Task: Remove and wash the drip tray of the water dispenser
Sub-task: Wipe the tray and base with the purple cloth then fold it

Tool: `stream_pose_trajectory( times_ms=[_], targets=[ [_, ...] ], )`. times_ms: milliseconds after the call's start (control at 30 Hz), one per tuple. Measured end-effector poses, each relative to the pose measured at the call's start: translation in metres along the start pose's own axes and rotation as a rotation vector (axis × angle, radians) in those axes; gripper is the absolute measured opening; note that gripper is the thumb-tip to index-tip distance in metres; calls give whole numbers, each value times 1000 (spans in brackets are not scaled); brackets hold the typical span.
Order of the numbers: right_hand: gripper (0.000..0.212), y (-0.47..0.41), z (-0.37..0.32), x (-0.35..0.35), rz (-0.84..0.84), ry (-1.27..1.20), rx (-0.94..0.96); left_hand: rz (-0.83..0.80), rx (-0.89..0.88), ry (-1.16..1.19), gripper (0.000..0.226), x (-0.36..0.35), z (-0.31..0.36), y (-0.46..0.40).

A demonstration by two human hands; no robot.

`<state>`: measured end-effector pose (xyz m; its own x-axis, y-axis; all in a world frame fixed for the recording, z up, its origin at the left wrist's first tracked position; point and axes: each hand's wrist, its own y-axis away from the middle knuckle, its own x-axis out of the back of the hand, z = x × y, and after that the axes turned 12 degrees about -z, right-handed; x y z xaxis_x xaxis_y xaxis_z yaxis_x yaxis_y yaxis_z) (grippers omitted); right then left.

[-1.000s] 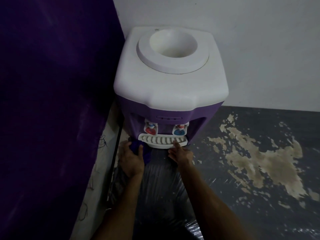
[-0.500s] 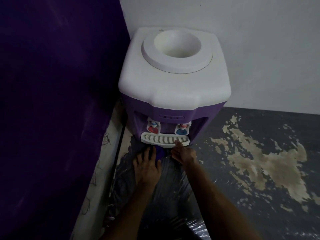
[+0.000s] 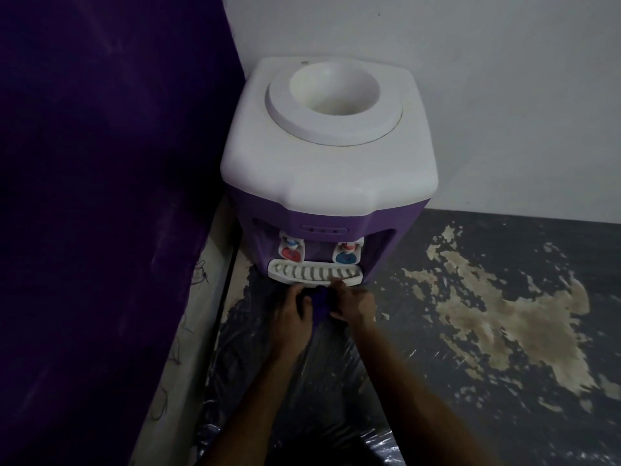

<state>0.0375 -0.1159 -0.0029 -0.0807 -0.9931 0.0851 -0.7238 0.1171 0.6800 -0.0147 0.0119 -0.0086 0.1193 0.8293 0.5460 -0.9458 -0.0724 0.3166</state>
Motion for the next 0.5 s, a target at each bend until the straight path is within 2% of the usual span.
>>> stream_pose_trajectory(
  times_ms=[67, 133, 200, 267, 333, 400, 500],
  targets=[
    [34, 10, 8, -4, 93, 145, 133, 110, 65, 123, 27, 9, -1, -6],
    [32, 25, 15, -11, 169, 220, 277, 148, 175, 167, 26, 14, -1, -13],
    [37, 34, 21, -19, 137, 327, 402, 132, 301, 243, 30, 16, -1, -20],
    [39, 40, 25, -27, 68, 583, 516, 96, 382, 335, 39, 18, -1, -26],
    [46, 42, 33, -31, 40, 953, 644, 71, 400, 388, 44, 18, 0, -30],
    [53, 45, 41, -31, 37, 1224, 678, 64, 407, 425, 43, 17, 3, -32],
    [53, 45, 51, -30, 36, 1352, 675, 65, 405, 444, 39, 16, 5, -34]
  ],
)
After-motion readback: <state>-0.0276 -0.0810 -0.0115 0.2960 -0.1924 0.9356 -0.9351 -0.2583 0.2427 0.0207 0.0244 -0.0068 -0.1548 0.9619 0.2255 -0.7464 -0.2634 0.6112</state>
